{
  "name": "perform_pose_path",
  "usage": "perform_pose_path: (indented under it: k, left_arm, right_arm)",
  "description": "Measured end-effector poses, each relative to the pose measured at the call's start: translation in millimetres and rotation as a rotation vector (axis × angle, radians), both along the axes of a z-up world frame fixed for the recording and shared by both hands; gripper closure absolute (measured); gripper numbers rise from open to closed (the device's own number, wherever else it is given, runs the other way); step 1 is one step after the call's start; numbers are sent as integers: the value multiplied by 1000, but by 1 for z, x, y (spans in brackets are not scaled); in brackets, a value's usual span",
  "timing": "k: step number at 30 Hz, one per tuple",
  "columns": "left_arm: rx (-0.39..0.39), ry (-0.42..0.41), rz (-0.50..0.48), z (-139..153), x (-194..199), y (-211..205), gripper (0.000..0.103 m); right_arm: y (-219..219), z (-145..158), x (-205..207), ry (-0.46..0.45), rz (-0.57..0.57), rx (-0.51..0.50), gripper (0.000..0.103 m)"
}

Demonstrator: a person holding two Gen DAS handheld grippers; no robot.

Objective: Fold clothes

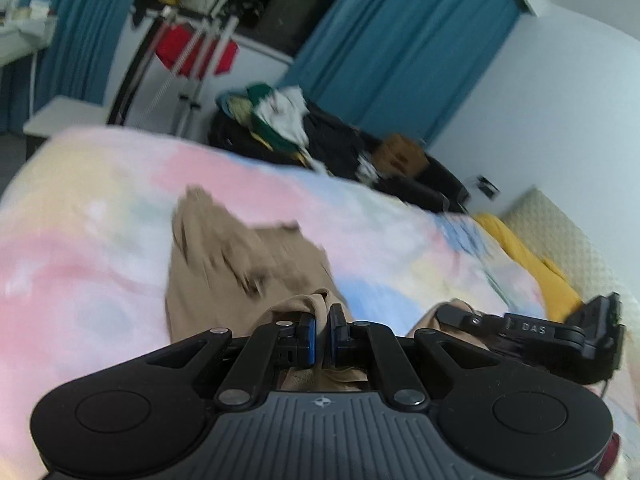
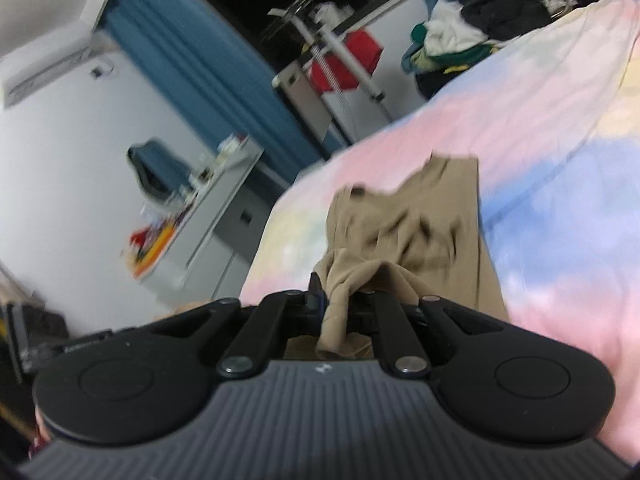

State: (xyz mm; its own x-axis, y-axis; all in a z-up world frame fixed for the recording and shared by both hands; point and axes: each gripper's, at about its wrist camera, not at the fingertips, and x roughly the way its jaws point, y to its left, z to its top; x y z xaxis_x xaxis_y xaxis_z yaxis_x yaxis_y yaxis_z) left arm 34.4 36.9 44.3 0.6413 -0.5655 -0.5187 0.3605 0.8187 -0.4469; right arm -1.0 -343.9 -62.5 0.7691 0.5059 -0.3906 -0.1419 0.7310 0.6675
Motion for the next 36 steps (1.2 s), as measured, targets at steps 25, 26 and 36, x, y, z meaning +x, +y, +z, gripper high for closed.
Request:
perform_pose_path:
  k: [25, 26, 36]
  left_arm:
    - [250, 85, 108, -136, 184, -37, 53]
    - [265, 65, 132, -131, 175, -38, 39]
    - [155, 35, 163, -99, 70, -24, 12]
  right_arm:
    - [6, -127, 211, 198, -127, -233, 83]
    - [5, -125, 207, 190, -119, -234, 67]
    - [16, -95, 124, 102, -151, -210, 33]
